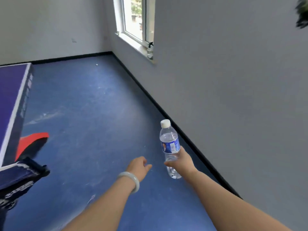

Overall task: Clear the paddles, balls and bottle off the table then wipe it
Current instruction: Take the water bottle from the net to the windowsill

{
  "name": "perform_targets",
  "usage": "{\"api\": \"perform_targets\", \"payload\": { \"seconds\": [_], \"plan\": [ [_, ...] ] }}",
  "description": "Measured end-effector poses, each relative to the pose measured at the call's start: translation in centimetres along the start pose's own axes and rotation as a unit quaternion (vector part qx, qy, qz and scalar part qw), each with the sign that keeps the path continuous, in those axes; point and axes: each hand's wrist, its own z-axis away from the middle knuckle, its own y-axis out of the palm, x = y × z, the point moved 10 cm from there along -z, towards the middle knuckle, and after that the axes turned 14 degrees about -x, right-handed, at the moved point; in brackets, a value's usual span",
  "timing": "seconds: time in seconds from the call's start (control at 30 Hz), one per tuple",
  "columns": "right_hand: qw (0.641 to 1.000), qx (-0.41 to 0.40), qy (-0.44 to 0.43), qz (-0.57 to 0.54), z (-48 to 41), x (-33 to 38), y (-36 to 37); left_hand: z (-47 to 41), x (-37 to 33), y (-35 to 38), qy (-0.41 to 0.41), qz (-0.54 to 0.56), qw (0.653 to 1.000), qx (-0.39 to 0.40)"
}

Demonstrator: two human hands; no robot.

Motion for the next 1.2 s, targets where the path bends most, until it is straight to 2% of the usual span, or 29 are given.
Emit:
{"api": "perform_targets", "payload": {
  "seconds": [0.3, 0.43, 0.6, 0.93, 1.1, 1.2],
  "plan": [
    [0.973, -0.185, 0.118, -0.073, -0.4, -12.3, -19.0, 2.6, -18.6, 14.0, 0.177, -0.072, 0.973, 0.13],
    [0.945, -0.257, 0.168, -0.111, 1.6, -16.7, -26.1, 4.5, -26.4, 19.8, 0.259, -0.087, 0.944, 0.185],
    [0.892, -0.37, 0.223, -0.135, 5.9, -22.5, -34.8, 9.1, -34.9, 27.7, 0.358, -0.101, 0.893, 0.255],
    [0.78, -0.512, 0.313, -0.178, 19.5, -33.6, -46.9, 24.9, -44.7, 38.8, 0.51, -0.149, 0.777, 0.338],
    [0.761, -0.536, 0.311, -0.193, 24.0, -38.3, -52.8, 33.5, -48.9, 43.7, 0.534, -0.148, 0.752, 0.357],
    [0.744, -0.55, 0.308, -0.22, 26.8, -41.5, -56.8, 38.1, -51.2, 46.4, 0.53, -0.145, 0.755, 0.359]
  ]
}}
